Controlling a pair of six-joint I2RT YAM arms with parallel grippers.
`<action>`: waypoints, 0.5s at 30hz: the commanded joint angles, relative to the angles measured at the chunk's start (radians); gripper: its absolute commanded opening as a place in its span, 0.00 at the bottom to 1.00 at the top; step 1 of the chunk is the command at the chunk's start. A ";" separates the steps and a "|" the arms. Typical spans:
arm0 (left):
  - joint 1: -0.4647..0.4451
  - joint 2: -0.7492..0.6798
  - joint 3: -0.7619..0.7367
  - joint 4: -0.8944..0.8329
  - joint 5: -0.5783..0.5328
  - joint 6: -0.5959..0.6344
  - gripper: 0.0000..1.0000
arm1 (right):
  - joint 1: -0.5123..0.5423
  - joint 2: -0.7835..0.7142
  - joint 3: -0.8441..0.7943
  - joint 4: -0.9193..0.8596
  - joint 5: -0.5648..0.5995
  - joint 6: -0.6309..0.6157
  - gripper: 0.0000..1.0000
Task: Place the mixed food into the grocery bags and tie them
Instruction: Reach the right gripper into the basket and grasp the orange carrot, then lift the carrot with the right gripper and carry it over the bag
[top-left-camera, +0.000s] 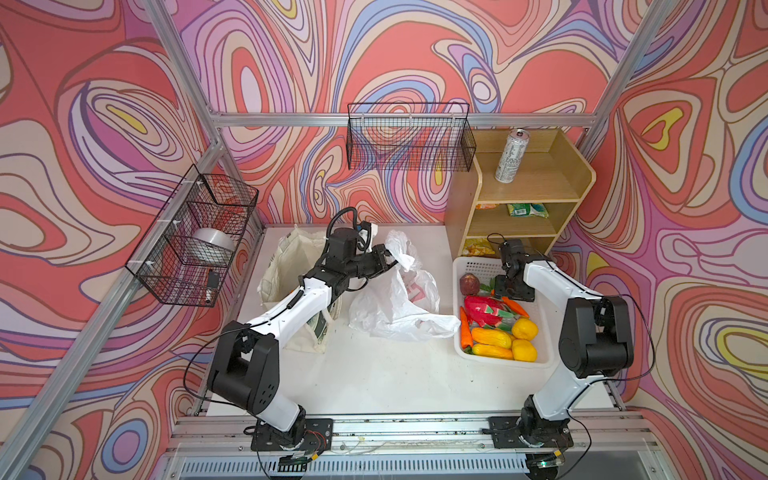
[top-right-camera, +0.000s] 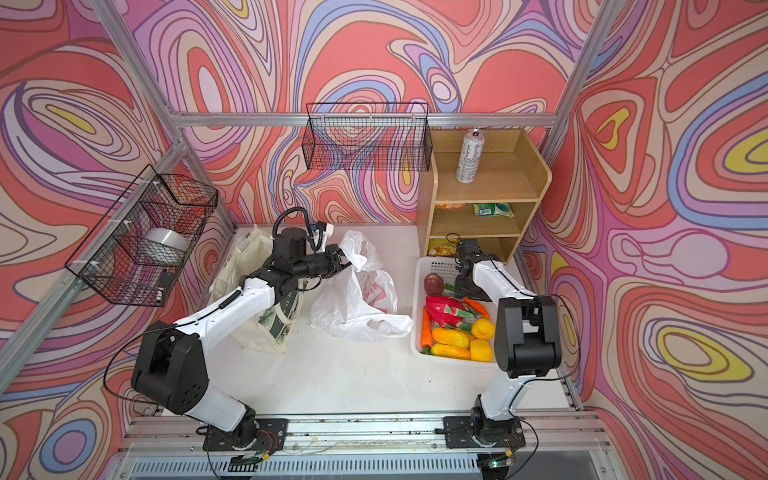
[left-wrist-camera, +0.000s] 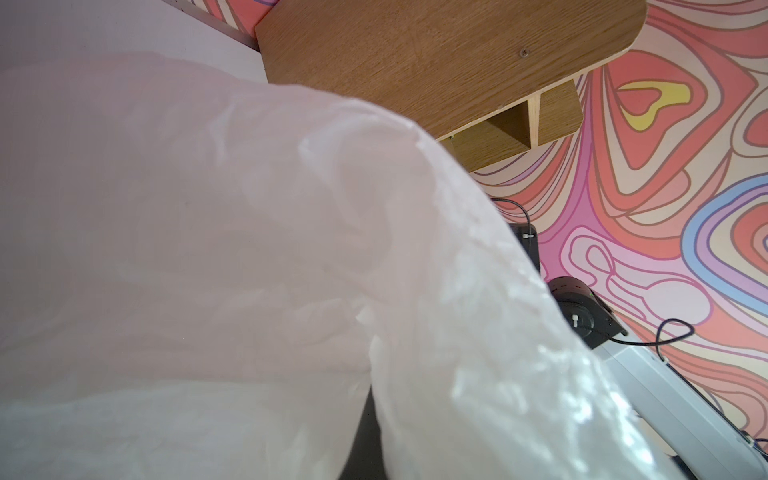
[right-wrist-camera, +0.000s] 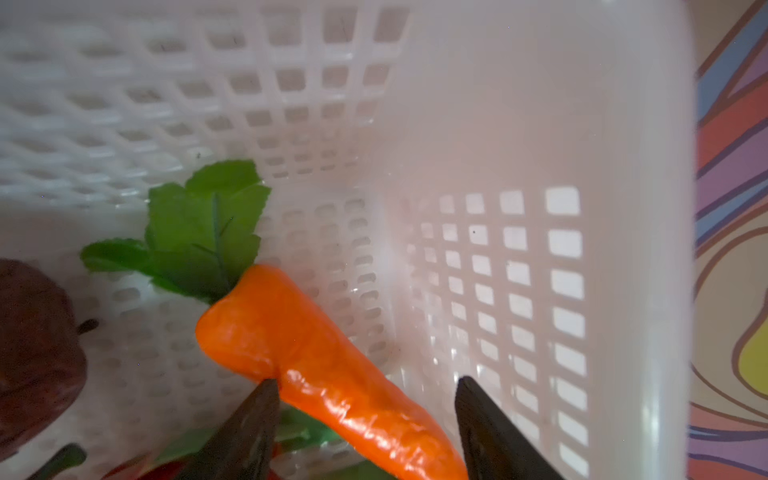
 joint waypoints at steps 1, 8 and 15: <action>0.006 0.008 -0.009 0.048 0.024 -0.012 0.00 | -0.001 0.065 -0.015 -0.022 -0.035 -0.007 0.71; 0.014 0.002 -0.016 0.056 0.026 -0.018 0.00 | -0.001 0.172 0.043 -0.016 -0.050 -0.001 0.69; 0.014 0.005 -0.007 0.051 0.025 -0.020 0.00 | -0.001 0.158 0.034 0.024 -0.111 -0.011 0.64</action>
